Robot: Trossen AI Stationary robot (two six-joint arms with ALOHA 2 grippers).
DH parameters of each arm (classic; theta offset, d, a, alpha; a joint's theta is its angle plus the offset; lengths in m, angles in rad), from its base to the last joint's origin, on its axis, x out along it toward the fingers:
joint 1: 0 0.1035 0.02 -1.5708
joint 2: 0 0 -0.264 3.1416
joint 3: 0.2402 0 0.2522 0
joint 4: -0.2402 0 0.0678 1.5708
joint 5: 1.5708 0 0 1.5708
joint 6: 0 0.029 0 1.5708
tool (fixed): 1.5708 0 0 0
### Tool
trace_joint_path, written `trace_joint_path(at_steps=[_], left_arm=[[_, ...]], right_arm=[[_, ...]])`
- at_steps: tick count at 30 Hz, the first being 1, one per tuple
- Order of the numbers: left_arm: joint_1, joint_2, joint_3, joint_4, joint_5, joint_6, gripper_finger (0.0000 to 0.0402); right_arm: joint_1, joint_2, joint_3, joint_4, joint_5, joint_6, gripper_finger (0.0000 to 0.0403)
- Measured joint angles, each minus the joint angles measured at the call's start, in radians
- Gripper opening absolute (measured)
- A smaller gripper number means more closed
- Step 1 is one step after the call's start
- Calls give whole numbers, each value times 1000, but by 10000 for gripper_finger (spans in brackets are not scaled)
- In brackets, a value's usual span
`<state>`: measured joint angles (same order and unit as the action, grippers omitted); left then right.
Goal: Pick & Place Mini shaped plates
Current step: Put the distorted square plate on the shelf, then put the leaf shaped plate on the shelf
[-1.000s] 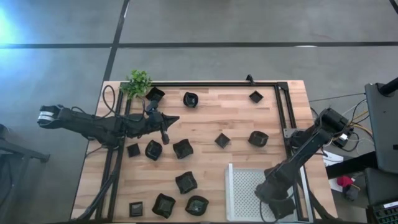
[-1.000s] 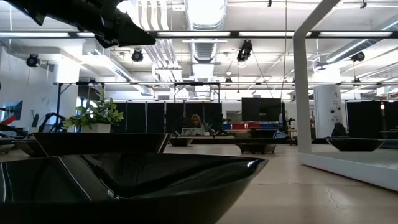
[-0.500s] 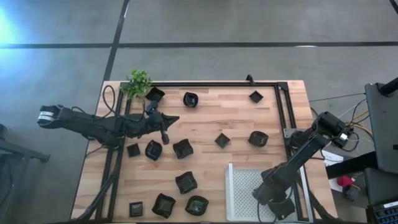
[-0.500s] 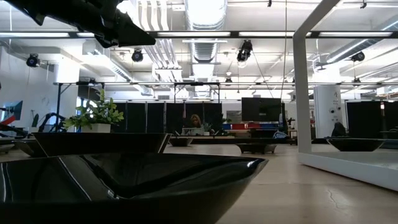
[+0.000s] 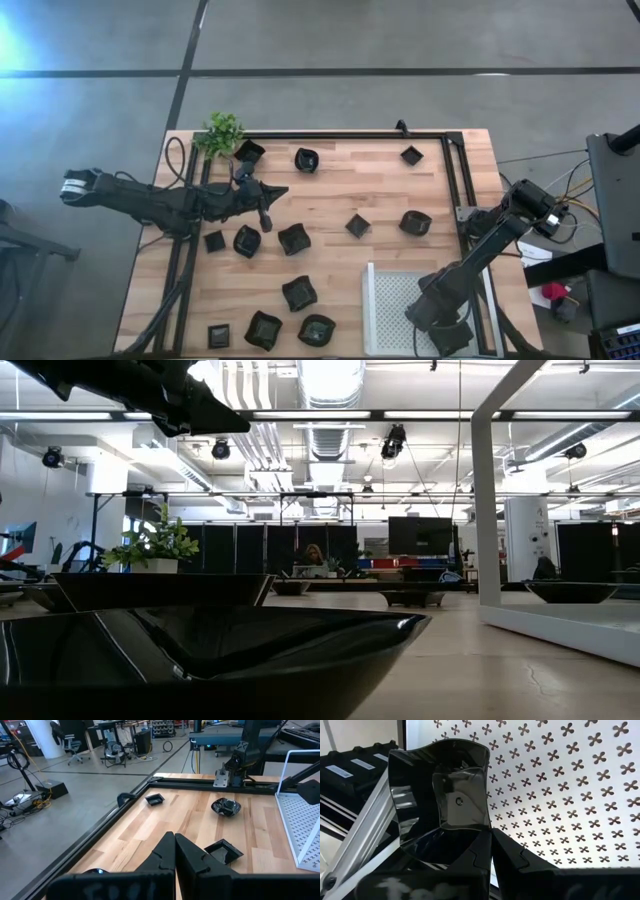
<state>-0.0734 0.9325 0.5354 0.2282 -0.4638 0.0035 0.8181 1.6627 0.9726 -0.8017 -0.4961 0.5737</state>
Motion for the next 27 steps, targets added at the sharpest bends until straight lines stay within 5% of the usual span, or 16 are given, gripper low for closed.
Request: trace_joint_path(at_steps=[18,27], left_arm=[[0,0,0,-1,0,0,0],[0,0,0,-1,0,0,0]], right_arm=[[-1,0,0,-3,9,2,121],[-5,-67,0,-8,-10,158,131]])
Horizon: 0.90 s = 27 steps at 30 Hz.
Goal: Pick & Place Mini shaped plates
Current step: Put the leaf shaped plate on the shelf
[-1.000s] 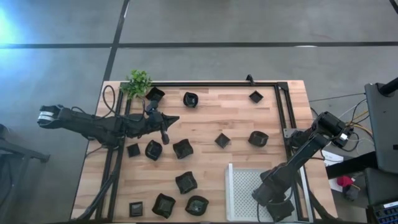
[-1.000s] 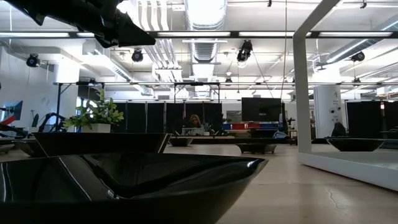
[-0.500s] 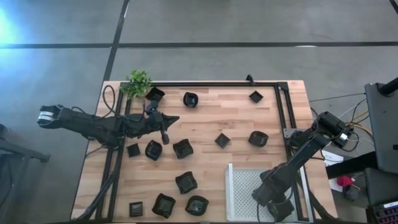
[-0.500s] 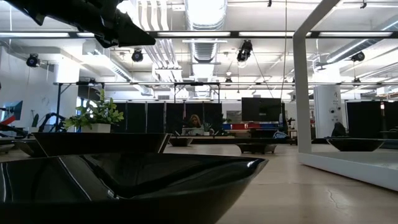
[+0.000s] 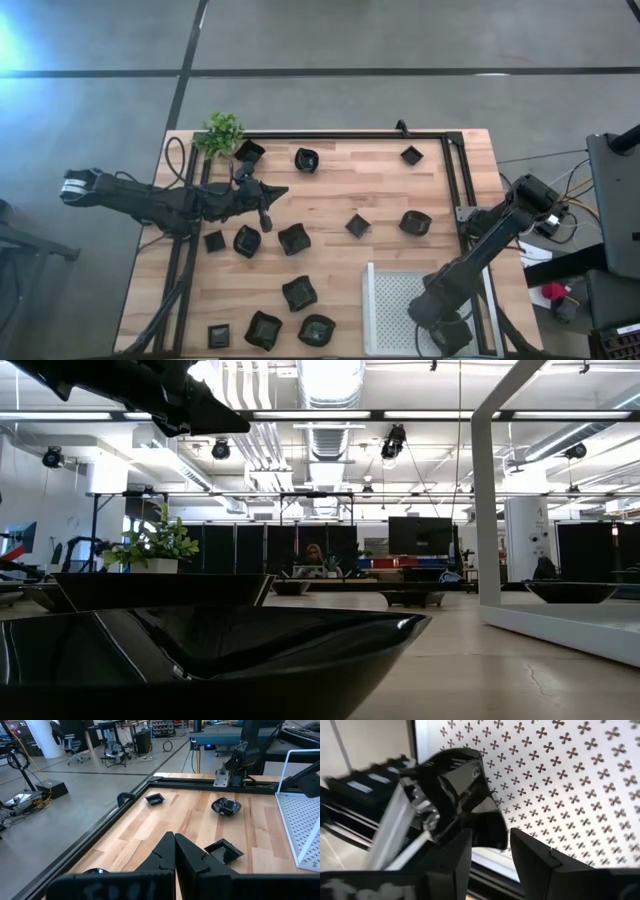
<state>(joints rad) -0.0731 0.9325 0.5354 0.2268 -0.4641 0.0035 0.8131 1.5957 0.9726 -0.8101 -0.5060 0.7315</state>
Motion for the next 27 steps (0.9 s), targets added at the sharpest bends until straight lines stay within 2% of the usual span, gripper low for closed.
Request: trace_joint_path(at_steps=[9,12,16,22,27], left_arm=[[0,0,0,-4,0,-27,0],[0,0,14,-58,0,-58,0],[0,0,68,-195,0,-102,0],[0,0,184,-446,0,-145,0],[0,0,243,-554,0,-243,0]], right_arm=[[-2,-137,0,-2,19,236,117],[-2,-194,0,-11,105,317,113],[-2,-268,0,-16,312,397,108],[-3,-368,0,-28,658,398,105],[-2,-427,0,-82,976,439,103]])
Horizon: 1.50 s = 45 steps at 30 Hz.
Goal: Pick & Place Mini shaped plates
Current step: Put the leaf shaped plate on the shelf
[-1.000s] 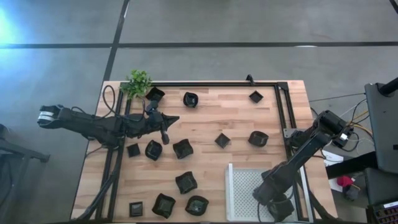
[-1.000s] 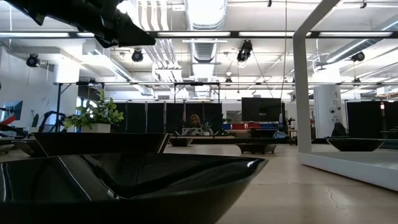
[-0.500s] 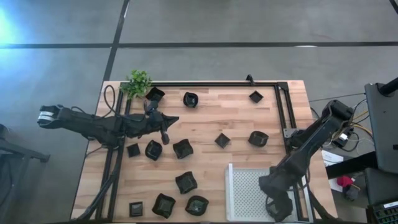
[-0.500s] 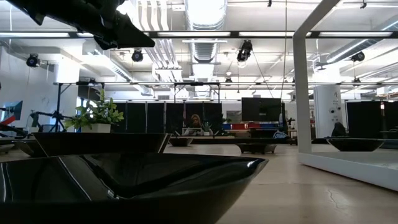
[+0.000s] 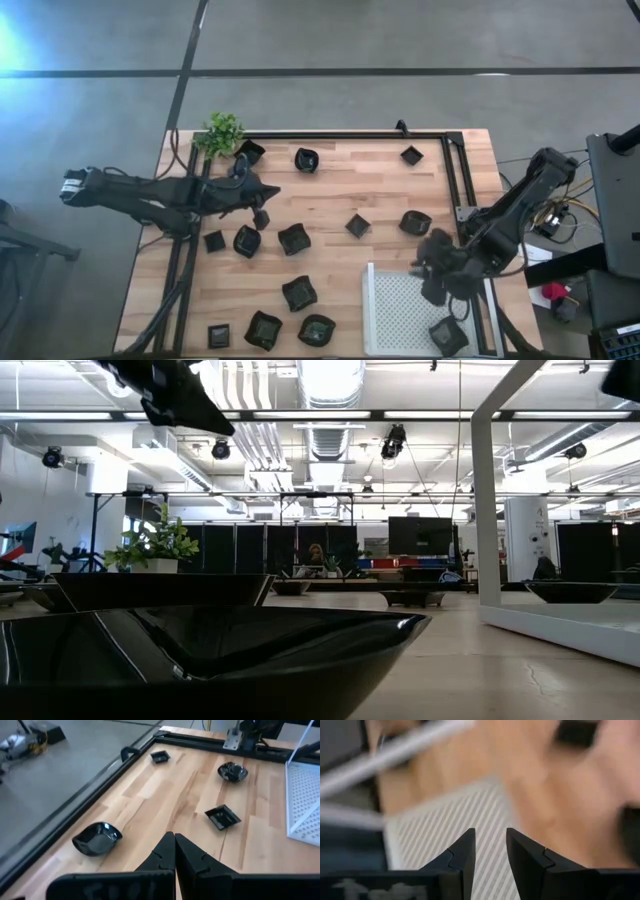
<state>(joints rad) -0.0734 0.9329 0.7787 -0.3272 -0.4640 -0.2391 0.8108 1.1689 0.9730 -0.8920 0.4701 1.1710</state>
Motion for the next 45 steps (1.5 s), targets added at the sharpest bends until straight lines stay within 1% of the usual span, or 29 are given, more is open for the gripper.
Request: trace_joint_path(at_steps=[5,7,11,15,17,19,23,29,32,35,39,42,45], left_arm=[[0,1,5,-39,3,-88,0],[0,6,7,-65,10,-117,0],[0,22,7,-104,22,-177,0],[0,44,7,-134,30,-215,0],[0,53,7,-141,37,-232,0],[0,60,7,-149,40,-252,0],[0,67,7,-207,87,-324,0],[0,67,7,-380,186,-561,0],[4,78,7,-429,179,-598,0],[38,96,7,-412,173,-628,0],[127,141,7,-345,171,-696,0],[210,195,7,-239,181,-699,0],[304,260,7,-124,234,-665,0]], right_arm=[[0,-40,0,-6,370,-17,98],[0,-51,0,-6,486,-55,98],[0,-69,0,-7,675,-105,97],[-2,-88,0,-12,799,-110,94],[-9,-98,0,-12,821,-110,93],[-19,-108,0,-12,821,-124,94],[-43,-123,0,-11,824,-156,95],[-70,-133,-1,-10,824,-188,89],[-81,-134,-1,-10,824,-188,86],[-92,-134,-1,-10,824,-188,87],[-106,-135,-1,-10,824,-188,89],[-113,-135,-1,-11,824,-202,86],[-114,-135,-1,-10,824,-210,82]])
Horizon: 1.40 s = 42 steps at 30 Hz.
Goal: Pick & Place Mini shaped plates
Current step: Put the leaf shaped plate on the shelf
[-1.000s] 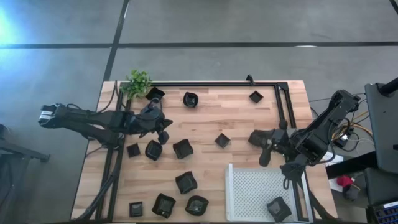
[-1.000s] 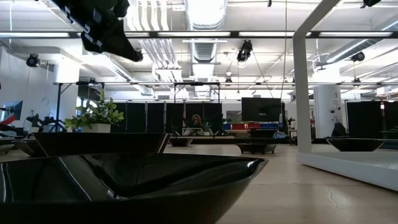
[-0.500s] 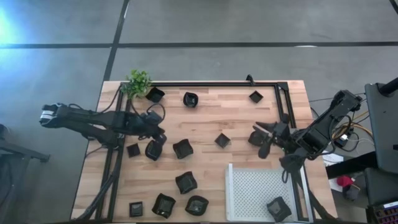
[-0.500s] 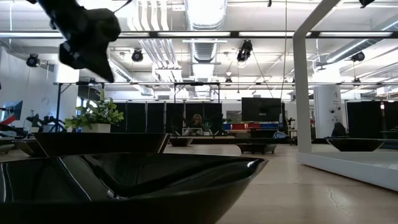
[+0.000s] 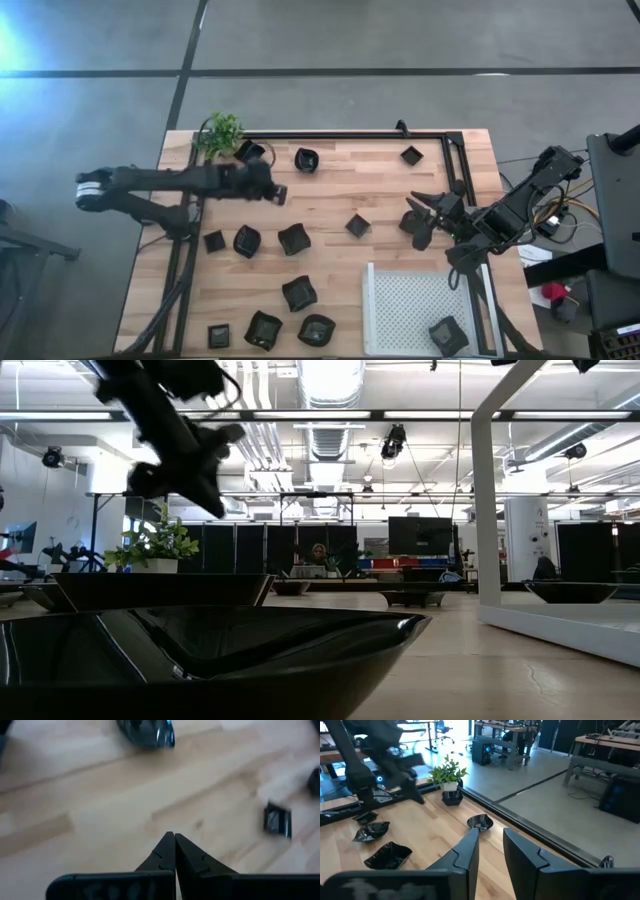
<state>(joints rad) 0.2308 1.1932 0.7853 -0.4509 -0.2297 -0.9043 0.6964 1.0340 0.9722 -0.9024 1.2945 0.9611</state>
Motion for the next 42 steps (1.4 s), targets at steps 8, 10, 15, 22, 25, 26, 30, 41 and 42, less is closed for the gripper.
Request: trace_joint_path(at_steps=[8,10,15,22,25,26,30,41,42], left_arm=[[195,187,7,189,91,83,0],[224,229,20,196,104,91,0],[272,320,72,198,151,109,0],[289,420,156,198,173,126,0],[299,444,176,197,176,120,2],[304,451,181,197,182,118,5],[318,458,191,198,187,114,34],[333,520,190,286,176,-7,89],[333,531,190,287,177,-13,89]], right_arm=[[0,0,0,0,0,0,83],[0,0,0,1,0,0,81],[0,0,0,1,0,0,77],[0,0,0,2,0,0,81],[0,0,0,2,0,0,82],[0,0,0,2,0,0,82],[0,0,0,2,0,0,79],[0,0,0,-4,7,-6,77],[0,0,0,-4,7,-6,77]])
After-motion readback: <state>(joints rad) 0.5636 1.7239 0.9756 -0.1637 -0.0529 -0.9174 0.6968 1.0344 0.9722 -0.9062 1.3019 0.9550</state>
